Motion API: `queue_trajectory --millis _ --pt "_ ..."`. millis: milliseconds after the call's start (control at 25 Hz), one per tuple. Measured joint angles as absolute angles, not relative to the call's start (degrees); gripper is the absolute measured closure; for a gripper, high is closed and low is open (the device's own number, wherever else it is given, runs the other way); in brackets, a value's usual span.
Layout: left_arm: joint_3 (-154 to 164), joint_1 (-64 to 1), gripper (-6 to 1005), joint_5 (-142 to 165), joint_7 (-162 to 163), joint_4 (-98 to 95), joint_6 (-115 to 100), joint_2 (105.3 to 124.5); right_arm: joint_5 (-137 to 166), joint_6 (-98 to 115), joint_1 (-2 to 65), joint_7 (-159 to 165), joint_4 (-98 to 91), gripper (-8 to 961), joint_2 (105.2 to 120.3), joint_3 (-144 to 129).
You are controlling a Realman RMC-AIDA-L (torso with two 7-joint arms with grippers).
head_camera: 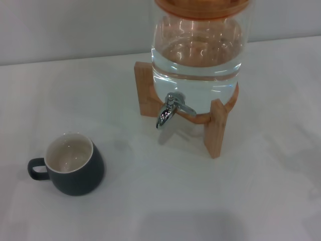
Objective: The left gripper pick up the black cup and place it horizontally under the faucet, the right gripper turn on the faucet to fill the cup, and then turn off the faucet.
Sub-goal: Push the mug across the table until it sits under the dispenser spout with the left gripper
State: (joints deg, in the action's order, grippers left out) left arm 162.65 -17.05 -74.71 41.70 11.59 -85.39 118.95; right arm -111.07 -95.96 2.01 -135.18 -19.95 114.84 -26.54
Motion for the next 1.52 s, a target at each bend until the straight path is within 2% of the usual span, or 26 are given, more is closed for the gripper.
queue_trajectory --millis 960,1520 --pt "162.7 -17.04 138 -73.99 43.76 11.92 -86.72 118.92 -111.1 -96.49 1.98 -134.74 -20.04 130 114.78 -26.08" --pt "162.86 -13.3 150 -55.02 53.59 22.3 -97.54 118.72 -111.68 -95.21 2.34 -132.61 -25.15 130 114.17 -24.42"
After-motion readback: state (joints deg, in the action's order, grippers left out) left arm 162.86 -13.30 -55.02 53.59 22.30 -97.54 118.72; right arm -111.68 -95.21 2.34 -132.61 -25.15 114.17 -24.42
